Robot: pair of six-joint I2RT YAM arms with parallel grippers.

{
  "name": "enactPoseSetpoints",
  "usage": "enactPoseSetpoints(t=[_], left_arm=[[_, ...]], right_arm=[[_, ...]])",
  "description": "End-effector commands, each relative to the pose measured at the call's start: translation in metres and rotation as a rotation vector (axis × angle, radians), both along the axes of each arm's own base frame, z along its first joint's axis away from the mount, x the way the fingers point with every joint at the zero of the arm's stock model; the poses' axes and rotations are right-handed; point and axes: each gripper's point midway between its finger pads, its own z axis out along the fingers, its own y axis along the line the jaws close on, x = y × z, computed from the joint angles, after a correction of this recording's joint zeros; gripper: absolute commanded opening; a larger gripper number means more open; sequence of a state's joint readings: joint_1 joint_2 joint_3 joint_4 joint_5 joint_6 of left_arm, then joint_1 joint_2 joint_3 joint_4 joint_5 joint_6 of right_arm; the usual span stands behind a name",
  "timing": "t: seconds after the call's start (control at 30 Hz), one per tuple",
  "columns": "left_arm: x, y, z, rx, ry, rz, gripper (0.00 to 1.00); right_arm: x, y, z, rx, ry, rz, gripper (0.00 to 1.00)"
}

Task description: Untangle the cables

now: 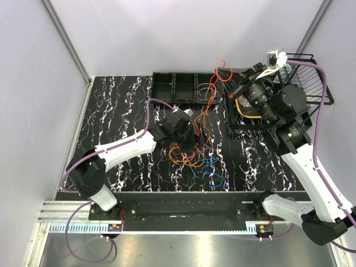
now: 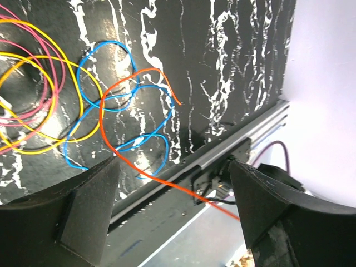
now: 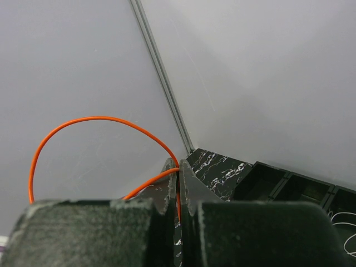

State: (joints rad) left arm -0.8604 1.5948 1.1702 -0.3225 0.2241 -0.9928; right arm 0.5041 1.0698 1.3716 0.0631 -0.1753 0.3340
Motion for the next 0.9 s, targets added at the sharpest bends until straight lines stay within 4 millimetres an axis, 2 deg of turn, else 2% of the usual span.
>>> enactPoseSetpoints(t=[0.0,0.17,0.2,0.27,0.3,0.47,0.6,0.73,0.87], left_arm=[[0.004,-0.009,0.006,-0.064,0.035,0.032,0.76],[0.005,-0.02,-0.001,-0.099,0.077,0.03,0.55],[0.006,-0.023,0.001,-0.11,0.081,0.024,0.31],[0.009,-0.027,0.002,-0.111,0.08,0.023,0.07],[0.011,-0.026,0.001,-0.102,0.074,0.029,0.0],[0.015,-0.022,0.015,-0.083,0.014,0.023,0.0],[0.021,-0.008,0.033,-0.049,-0.103,0.025,0.0],[0.025,0.019,0.051,0.028,-0.207,0.048,0.0],[0.034,0.035,0.077,0.049,-0.321,0.056,0.0]], right_arm=[[-0.012,-0.006,0.019,0.043,-0.06,0.0,0.0],[-0.014,-0.005,0.017,0.05,-0.057,0.01,0.0],[-0.013,-0.005,0.016,0.052,-0.054,0.009,0.0],[-0.014,-0.005,0.014,0.051,-0.048,0.012,0.0],[-0.014,-0.005,0.013,0.051,-0.049,0.012,0.0],[-0.016,-0.009,0.01,0.043,-0.044,-0.004,0.0],[-0.014,-0.011,0.0,0.03,-0.022,-0.022,0.0],[-0.006,-0.008,-0.027,-0.002,0.072,-0.028,0.0],[0.003,0.0,-0.062,0.001,0.178,-0.009,0.0]])
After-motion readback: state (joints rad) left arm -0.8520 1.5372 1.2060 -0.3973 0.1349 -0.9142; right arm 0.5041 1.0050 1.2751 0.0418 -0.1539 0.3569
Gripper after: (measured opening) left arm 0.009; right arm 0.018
